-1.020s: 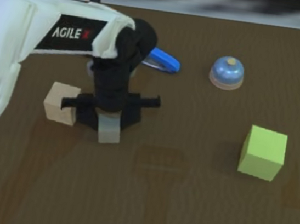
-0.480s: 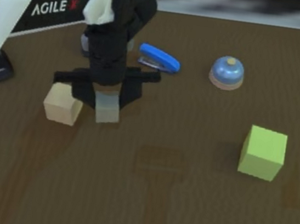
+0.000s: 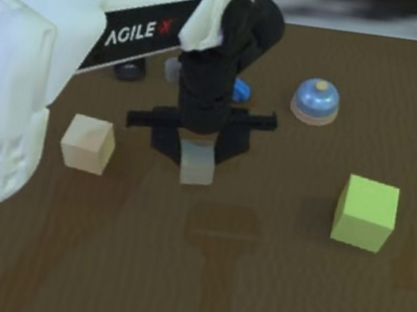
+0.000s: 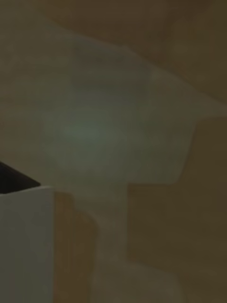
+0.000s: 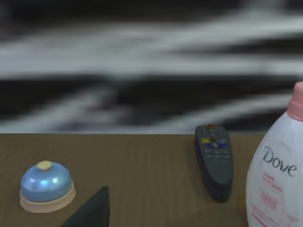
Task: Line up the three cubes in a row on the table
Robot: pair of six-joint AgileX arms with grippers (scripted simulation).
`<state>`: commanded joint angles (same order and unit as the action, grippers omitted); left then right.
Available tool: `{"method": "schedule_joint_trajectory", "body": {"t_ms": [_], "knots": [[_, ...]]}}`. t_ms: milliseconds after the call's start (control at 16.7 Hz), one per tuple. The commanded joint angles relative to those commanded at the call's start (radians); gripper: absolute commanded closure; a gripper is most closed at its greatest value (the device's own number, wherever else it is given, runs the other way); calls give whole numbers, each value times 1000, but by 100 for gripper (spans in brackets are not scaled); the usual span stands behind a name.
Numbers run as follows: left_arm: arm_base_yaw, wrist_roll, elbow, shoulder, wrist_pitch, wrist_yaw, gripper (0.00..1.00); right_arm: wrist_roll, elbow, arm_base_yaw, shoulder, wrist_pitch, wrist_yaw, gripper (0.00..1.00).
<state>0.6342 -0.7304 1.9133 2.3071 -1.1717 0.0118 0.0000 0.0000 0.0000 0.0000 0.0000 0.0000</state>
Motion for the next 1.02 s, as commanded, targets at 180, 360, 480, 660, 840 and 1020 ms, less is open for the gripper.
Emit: {"method": "schedule_joint_trajectory", "body": {"t_ms": [180,360,480,660,840,1020], "knots": [[138,-89,154,74,-80,-1,100,0,0,0,0,0,0,0],[261,-164,284,130,-144,-1,100,0,0,0,0,0,0,0],[304,-192,328,148,-167,-1,100,0,0,0,0,0,0,0],[310,-197,334,150,-170,-1,100,0,0,0,0,0,0,0],[307,-193,316,146,-150,-1,100,0,0,0,0,0,0,0],[307,-197,228,157,-54,-1,100,0,0,0,0,0,0,0]]}}
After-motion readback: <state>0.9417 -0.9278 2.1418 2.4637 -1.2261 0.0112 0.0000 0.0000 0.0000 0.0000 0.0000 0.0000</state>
